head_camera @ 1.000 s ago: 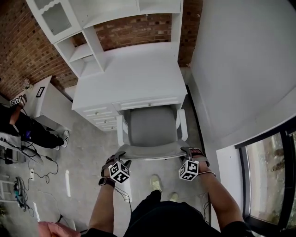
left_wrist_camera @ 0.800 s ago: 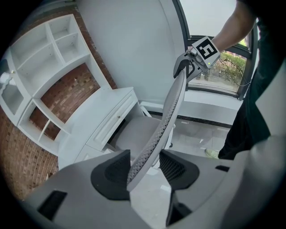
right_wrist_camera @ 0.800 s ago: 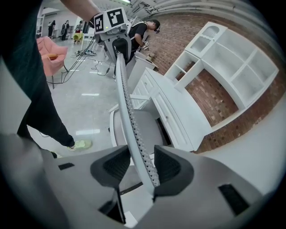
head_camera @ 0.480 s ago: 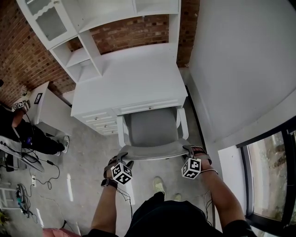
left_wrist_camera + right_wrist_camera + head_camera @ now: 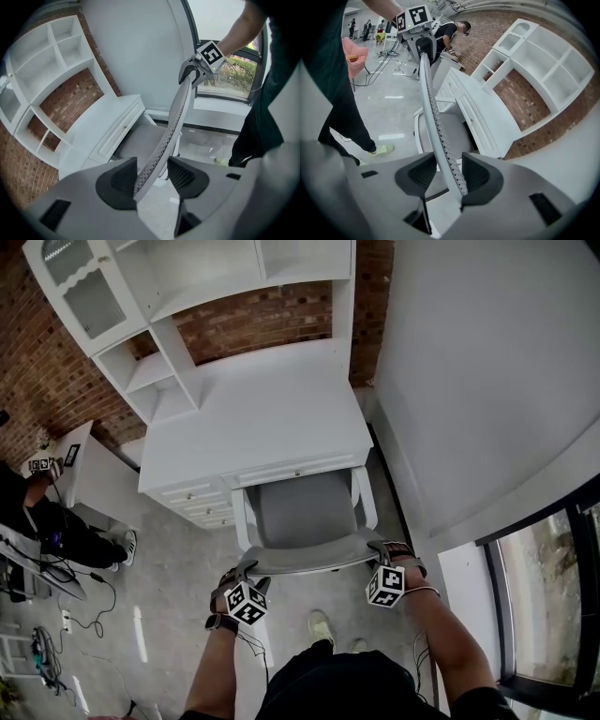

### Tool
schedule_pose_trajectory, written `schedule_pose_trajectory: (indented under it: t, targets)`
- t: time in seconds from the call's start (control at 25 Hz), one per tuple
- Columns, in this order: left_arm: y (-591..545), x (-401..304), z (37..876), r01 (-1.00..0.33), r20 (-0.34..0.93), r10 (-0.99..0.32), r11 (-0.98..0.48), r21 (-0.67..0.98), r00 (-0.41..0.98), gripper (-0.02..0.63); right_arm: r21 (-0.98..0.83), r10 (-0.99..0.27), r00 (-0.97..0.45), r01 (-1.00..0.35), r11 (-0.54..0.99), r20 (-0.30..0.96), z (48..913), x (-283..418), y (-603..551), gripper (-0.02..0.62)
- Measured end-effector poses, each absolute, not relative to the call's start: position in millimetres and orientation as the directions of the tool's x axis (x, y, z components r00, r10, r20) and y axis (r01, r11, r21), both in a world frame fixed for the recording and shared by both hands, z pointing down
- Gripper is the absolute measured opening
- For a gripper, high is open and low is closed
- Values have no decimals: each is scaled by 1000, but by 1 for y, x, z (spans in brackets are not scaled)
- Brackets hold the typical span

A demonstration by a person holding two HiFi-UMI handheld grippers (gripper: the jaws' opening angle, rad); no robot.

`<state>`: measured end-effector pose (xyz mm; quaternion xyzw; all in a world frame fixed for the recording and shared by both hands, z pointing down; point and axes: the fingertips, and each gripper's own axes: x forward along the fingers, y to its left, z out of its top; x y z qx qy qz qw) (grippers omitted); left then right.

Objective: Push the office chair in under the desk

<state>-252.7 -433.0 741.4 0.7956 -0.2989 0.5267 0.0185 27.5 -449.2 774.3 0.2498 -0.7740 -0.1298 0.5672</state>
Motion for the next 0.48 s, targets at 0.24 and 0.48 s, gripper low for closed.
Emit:
schedule_pose_trajectory:
  t: [0.24, 0.48]
  targets:
    - [-430, -254, 743, -524, 842, -473, -801, -288, 260, 202, 476, -537, -261, -262, 839, 802, 777, 25, -447, 167]
    - [-422, -249, 714, -652, 795, -539, -714, -256, 279, 213, 462, -560, -307, -337, 820, 770, 752, 29, -438, 169]
